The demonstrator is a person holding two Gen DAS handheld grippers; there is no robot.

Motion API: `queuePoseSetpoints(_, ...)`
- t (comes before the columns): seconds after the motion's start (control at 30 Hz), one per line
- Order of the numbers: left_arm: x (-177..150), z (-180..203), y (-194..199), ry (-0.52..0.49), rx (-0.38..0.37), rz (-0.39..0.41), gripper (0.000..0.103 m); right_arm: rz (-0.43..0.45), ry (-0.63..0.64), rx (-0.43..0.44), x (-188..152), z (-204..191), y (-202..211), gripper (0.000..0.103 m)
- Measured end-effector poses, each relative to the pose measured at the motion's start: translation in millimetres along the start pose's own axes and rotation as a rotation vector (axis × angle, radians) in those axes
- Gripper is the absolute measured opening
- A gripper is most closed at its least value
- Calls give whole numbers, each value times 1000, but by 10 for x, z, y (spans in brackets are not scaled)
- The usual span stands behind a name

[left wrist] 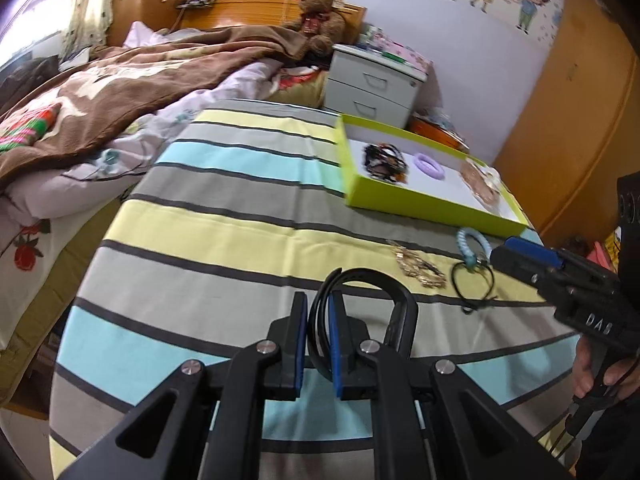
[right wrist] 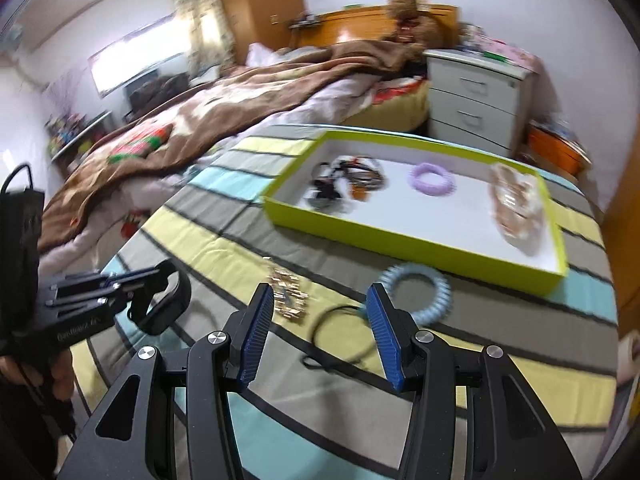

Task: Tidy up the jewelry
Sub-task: 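Lower the left gripper onto the black band and close, then grasp the gold rhinestone hair clip with the right gripper while the left holds the black band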

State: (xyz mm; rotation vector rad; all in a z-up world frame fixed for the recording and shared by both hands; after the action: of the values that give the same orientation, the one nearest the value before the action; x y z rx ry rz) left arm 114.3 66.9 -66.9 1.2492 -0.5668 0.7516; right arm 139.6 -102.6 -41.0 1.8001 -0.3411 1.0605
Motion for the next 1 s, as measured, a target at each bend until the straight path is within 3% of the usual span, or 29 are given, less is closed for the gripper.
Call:
queuePoseSetpoints(0.37, -72, -249, -24, 51, 17, -12, 11, -66, 108, 49, -118, -272, -413, 45)
queuePoseSetpoints(0.57, -100, -277, -54, 65, 8, -20, 11, -94, 140, 46, -163, -325, -548, 38)
queuePoseSetpoints(0.67, -101, -297, -66, 71, 9, -22, 11, -98, 168, 36, -179, -348, -572, 24)
queuePoseSetpoints(1.0, -114, -297, -94, 74, 9, -28, 11, -93, 189, 21, -188, -335, -556, 15)
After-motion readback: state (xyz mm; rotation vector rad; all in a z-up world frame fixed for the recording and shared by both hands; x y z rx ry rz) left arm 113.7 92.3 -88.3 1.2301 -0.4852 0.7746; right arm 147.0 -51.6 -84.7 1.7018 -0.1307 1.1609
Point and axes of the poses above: each gripper's, at about its wrist camera, not at the fingertips, and y roughly against the way its jaws point, z to its right, x to its top, the point moved 9 cm from there along -y, roughly the way its jaws point, and after that the axes turned 9 degrees about z, right-handed, at the moved point
